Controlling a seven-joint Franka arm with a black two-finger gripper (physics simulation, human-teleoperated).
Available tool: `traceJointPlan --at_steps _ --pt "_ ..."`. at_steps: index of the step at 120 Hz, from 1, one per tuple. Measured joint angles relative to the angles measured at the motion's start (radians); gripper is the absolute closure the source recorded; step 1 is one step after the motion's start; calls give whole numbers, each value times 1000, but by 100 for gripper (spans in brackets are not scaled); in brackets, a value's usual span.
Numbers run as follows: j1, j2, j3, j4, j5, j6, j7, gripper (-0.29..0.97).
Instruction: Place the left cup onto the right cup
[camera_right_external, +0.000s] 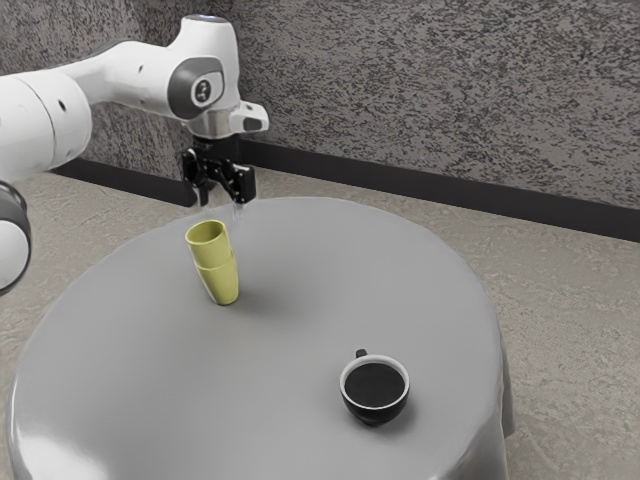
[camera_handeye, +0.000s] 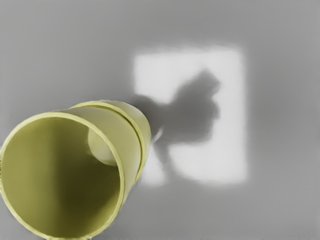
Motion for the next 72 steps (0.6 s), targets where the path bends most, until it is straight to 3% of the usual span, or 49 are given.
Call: traceJointPlan --at_steps 14,41,72 --pt "-27 -82 9 -55 -10 -20 -6 5" --pt "-158 -280 125 -220 -33 -39 -15 2" --pt "-184 -372 146 -263 -70 -80 -22 1"
